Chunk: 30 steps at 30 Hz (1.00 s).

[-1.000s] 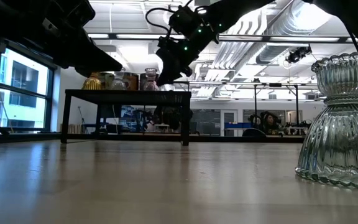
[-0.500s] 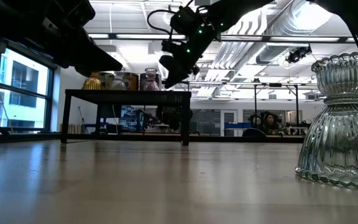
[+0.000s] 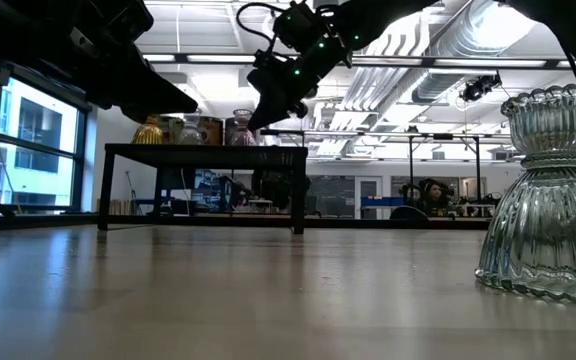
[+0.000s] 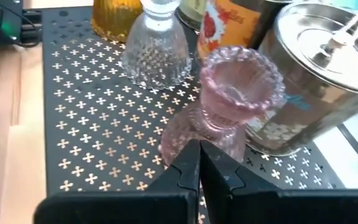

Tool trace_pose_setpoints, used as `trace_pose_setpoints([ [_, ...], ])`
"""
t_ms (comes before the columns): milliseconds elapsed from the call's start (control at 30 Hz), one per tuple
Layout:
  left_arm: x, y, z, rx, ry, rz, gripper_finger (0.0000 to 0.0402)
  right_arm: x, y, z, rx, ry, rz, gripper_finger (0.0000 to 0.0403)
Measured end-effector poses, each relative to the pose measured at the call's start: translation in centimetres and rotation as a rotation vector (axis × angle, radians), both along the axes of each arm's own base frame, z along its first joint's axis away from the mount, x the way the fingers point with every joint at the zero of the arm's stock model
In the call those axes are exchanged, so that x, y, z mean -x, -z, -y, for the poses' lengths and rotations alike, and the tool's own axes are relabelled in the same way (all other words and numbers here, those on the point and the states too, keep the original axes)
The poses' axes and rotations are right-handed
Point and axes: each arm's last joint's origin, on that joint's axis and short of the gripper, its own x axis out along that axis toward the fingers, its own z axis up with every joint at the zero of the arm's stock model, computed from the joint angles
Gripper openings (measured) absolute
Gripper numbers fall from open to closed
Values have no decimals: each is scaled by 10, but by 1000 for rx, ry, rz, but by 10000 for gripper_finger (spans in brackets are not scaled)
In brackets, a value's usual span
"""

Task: Pick & Place candle stick holders
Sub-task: Put the green scented candle on the shelf

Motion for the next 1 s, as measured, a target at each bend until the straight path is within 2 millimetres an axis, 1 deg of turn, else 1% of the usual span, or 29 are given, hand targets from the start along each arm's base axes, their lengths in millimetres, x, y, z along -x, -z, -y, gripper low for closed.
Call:
trace_pose_setpoints([
  [133, 0, 0, 0, 0, 0, 0, 3, 1, -3, -7, 3, -23, -27, 1],
  [200, 0, 0, 0, -1, 0, -2, 3, 8, -11, -15, -8, -32, -59, 1],
  [267, 0, 0, 0, -2, 0, -4, 3, 16, -23, -28, -10, -39, -94, 1],
  [333, 0, 1, 0, -3, 1, -8, 3, 26, -35, -48, -8, -36, -150, 0],
  [433, 0, 0, 0, -2, 1, -6, 3, 38, -50, -85, -3, -30, -184, 0],
  [533, 0, 0, 0, 0, 1, -1, 3, 56, -52, -129, -18, -53, -169, 0],
  [633, 0, 0, 0, 3, 8, 2, 3, 83, -40, -174, -56, -70, -152, 0],
  [700, 0, -1, 0, 5, 11, 6, 3, 105, -34, -202, -102, -69, -121, 0],
  [800, 0, -1, 0, 2, 12, 11, 3, 146, -33, -241, -199, -47, -67, 0],
  [900, -1, -1, 0, 0, 13, 14, 3, 186, -33, -277, -286, -17, -65, 0],
  [1000, 0, -1, 0, -1, 13, 13, 3, 217, -29, -304, -359, 57, -114, 0],
])
